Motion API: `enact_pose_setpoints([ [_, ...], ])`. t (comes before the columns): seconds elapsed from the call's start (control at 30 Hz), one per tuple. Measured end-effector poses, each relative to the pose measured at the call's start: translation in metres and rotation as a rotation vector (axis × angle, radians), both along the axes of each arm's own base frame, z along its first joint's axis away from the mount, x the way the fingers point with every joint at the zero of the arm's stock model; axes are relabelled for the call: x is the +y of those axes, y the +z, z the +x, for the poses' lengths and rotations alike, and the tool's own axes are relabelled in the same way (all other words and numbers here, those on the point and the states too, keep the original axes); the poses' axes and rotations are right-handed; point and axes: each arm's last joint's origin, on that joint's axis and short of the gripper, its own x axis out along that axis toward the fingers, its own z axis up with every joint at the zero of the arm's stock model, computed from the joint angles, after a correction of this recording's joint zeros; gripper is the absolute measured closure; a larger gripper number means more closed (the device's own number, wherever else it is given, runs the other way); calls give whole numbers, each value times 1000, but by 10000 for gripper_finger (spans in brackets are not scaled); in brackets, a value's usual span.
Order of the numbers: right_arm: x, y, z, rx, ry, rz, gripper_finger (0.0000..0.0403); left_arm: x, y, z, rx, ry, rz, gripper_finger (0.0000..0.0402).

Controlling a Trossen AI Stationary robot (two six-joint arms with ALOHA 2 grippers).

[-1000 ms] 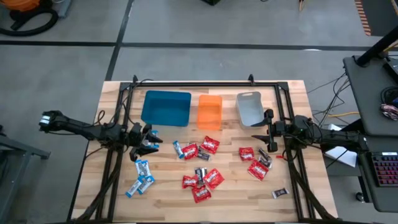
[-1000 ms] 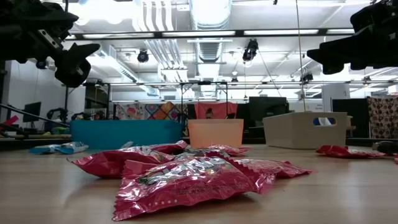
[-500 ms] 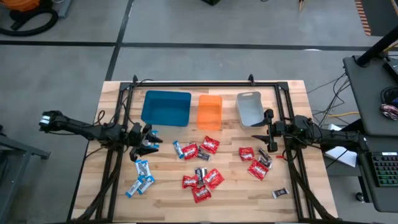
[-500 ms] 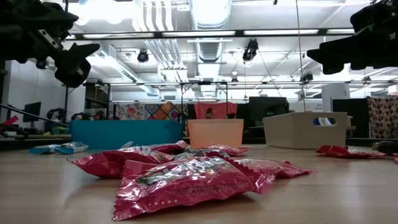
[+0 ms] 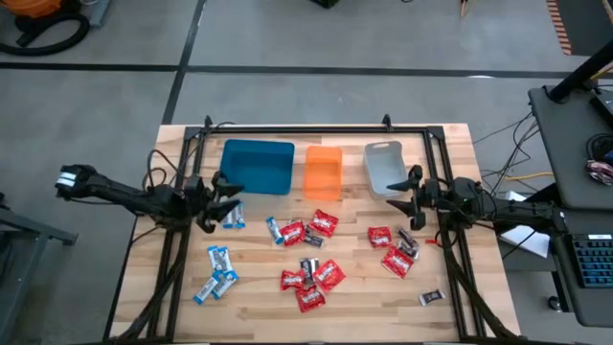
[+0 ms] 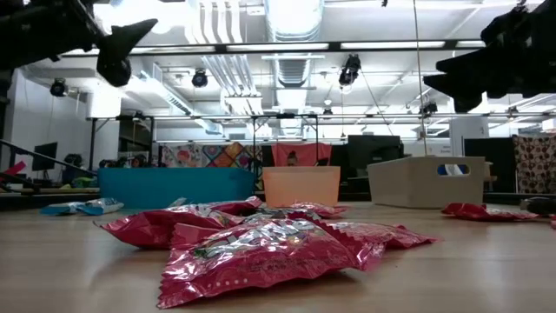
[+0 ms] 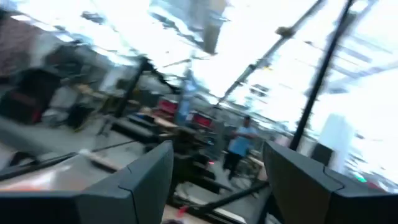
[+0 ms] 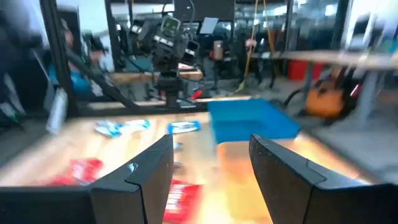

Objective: Sort candy
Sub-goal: Put the white chocolate bar into the orange bin

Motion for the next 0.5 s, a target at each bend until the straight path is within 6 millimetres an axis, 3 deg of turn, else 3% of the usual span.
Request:
enact_pose_setpoints([
  [0.13, 0, 1, 0, -30, 12, 233, 199, -2, 0, 6, -34, -21, -18, 170],
  [0.3, 0, 1, 0, -40, 19, 400, 199, 0, -1, 16, -8, 86, -137, 170],
  [0.5, 0, 3, 0, -52, 24, 486, 199, -8, -2, 51, 242, -18, -367, 170],
])
